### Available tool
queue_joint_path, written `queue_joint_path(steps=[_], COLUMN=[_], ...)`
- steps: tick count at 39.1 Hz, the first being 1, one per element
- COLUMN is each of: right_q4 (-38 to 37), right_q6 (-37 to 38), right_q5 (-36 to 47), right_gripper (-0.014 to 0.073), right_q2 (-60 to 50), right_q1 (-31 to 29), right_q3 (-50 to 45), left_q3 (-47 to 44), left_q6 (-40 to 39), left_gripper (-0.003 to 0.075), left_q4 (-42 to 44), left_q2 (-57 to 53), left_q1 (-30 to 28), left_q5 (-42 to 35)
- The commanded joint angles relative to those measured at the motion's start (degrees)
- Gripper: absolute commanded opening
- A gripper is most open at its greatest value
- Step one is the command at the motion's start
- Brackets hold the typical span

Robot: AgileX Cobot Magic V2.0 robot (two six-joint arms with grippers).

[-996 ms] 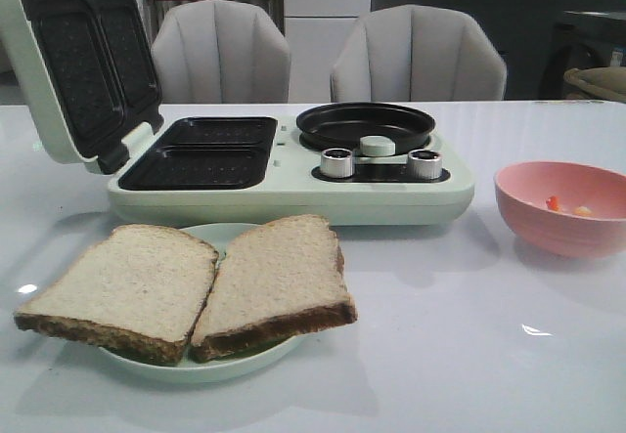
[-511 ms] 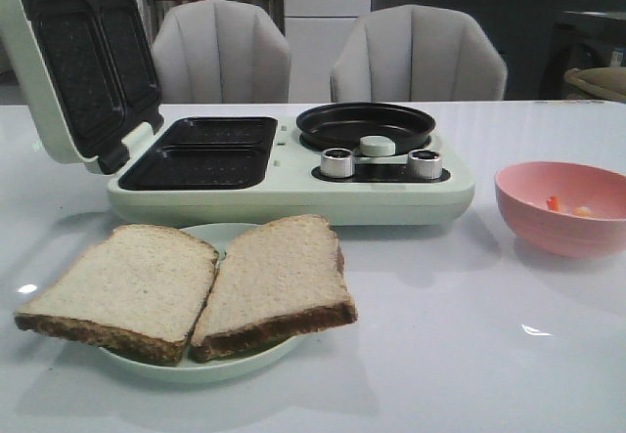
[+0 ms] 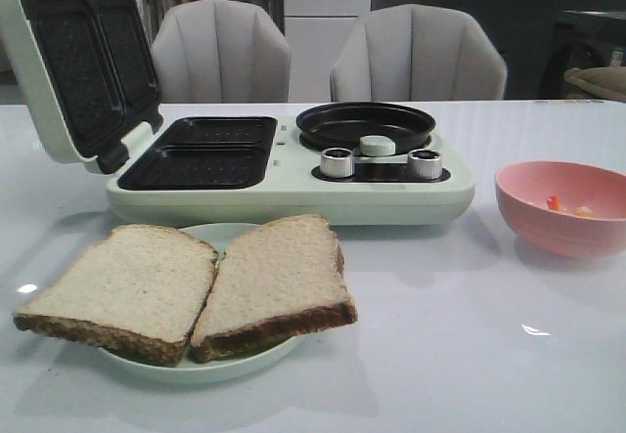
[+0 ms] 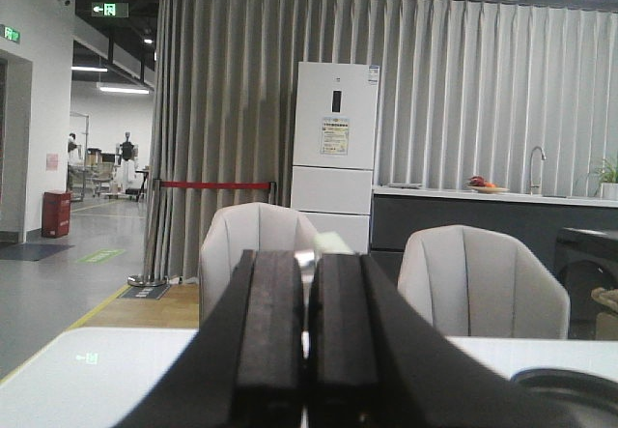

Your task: Make breakfast with bread and shrimp

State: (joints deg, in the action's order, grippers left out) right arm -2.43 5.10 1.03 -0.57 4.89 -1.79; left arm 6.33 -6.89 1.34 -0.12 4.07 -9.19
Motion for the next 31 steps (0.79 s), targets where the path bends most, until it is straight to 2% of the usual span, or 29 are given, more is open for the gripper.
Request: queue_joint_path(steps=[1,8,24,27,31], right_q4=[-0.53,-0.53,-0.53,-0.53,-0.53], right_q6=[-0.24,-0.24,-0.24,-0.24,-0.24], right_q5=[4.91,4.91,4.91,4.91,4.91], right_gripper=[0.0137,0.0137,0.0137,0.0137,0.0137], right_q2=[-1.25,-1.25,-1.25,-1.25,-1.25], right_q1=[-0.17,-0.17,-0.17,-0.17,-0.17], right_q3=[1.21,1.21,1.21,1.21,1.21], left_q3=[8.08,16.91,17.04,17.73,18.80], left_q6=[-0.50,-0.50,-0.50,-0.50,-0.50], left_gripper=[0.0114,0.0114,0.0120,0.0144,0.0227], left_q4=[-0.75,-2.42,-4.73,-4.73,-4.73], left_q2=[3.10,9.55,14.42,15.10,16.24], left_q1=[-0.09,-0.09,-0.09,-0.09,-0.09], left_q5=[3.99,17.91,18.17,19.27,19.42])
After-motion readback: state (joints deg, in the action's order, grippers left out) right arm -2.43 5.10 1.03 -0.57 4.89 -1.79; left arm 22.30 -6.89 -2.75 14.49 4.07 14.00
